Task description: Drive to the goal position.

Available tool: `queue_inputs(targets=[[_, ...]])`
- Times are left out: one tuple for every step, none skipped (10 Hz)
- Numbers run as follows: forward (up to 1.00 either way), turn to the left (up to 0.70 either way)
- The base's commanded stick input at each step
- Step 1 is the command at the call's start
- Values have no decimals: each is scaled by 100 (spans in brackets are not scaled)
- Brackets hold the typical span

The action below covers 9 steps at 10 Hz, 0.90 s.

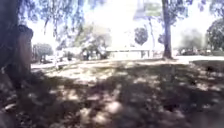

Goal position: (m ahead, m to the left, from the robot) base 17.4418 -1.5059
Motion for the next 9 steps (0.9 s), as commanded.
queue_inputs(targets=[[70,0],[70,0],[70,0],[70,0],[70,0],[70,0],[70,0],[70,0],[70,0]])
